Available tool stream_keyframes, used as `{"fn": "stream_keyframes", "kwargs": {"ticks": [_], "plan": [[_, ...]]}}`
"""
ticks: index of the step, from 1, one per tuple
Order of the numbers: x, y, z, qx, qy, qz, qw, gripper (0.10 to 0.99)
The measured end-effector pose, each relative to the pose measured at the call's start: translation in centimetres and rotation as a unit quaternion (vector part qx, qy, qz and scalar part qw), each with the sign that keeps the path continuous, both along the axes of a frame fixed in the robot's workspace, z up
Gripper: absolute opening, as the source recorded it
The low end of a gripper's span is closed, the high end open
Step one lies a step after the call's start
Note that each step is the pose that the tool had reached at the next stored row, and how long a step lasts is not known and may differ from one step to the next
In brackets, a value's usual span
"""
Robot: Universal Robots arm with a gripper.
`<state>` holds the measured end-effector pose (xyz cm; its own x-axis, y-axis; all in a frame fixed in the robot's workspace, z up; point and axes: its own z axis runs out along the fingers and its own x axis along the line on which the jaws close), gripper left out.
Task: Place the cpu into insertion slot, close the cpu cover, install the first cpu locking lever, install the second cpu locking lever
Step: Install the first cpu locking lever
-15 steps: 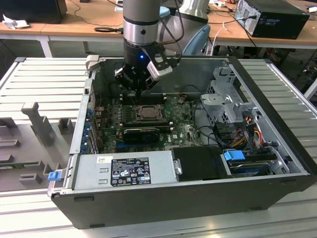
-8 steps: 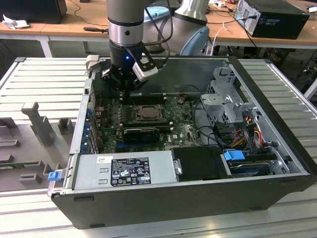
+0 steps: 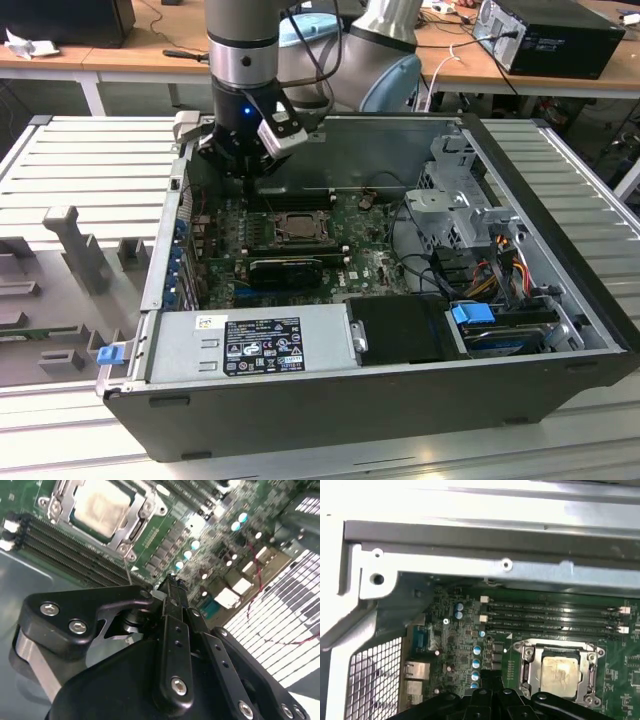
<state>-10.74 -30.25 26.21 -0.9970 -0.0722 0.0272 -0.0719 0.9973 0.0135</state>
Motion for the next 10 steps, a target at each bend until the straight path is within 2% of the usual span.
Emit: {"fn": "stream_keyframes", "kwargs": {"ticks": [3, 7, 10], "plan": [[-0.09, 0.91, -0.02, 0.0000, -0.0001, 0.002, 1.0000, 0.106], [-0.09, 1.41, -0.04, 0.0000, -0.0001, 0.004, 1.0000, 0.106], [0.07, 1.57, -0.06, 0.0000, -0.0001, 0.004, 1.0000, 0.106]]}}
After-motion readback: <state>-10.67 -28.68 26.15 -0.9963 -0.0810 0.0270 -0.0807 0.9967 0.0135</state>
